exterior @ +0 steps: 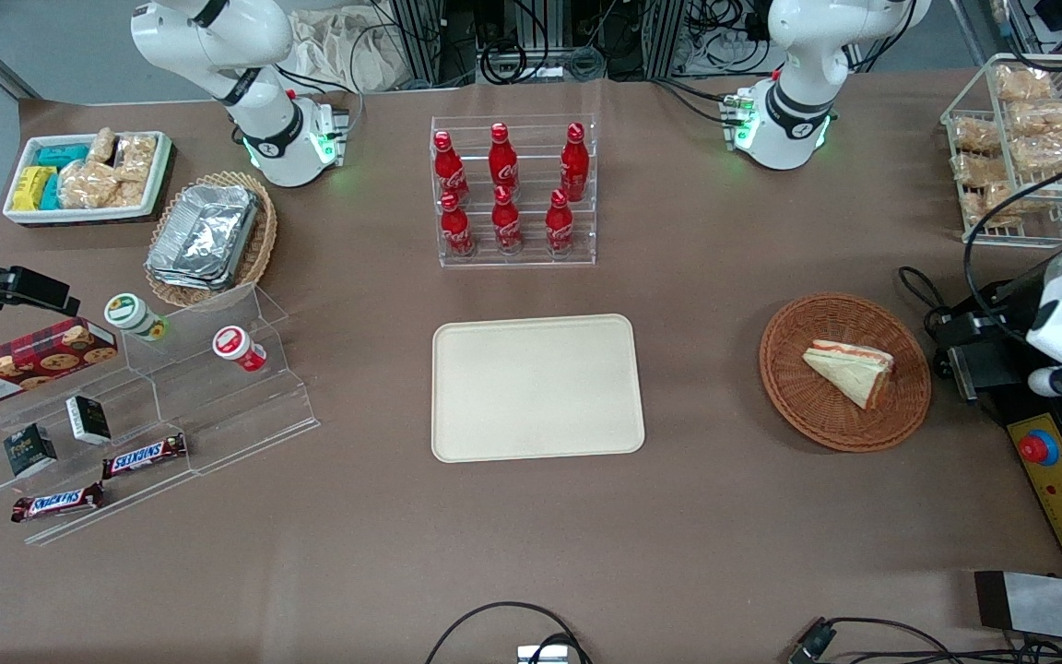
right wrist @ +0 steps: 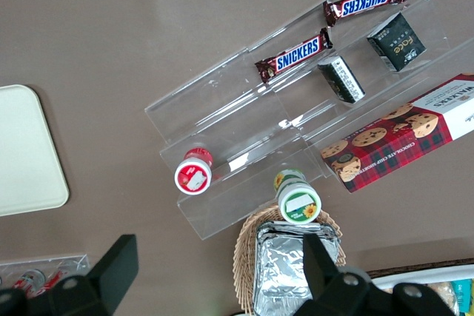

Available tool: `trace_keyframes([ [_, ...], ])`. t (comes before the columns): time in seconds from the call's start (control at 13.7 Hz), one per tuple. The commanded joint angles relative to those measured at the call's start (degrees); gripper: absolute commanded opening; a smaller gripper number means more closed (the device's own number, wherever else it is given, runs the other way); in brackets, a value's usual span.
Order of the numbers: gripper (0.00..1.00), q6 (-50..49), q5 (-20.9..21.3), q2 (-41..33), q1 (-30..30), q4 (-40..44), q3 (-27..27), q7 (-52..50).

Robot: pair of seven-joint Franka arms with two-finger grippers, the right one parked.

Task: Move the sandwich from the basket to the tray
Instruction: 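Move the left gripper over the wrapped sandwich in the wicker basket, then lower the open left gripper around the sandwich and close it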

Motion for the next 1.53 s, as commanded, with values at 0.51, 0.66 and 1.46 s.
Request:
trace_keyframes([
  [0.51, 1.0, 3.16, 1.24, 1.45, -1.2, -4.83, 0.0, -14.26],
  [0.66, 1.0, 13.61, 1.24, -2.58, -0.76, -15.0, 0.35, -18.05],
  [1.46, 1.0, 40.46, -3.68, -1.12, 3.37, -34.65, 0.52, -19.04],
])
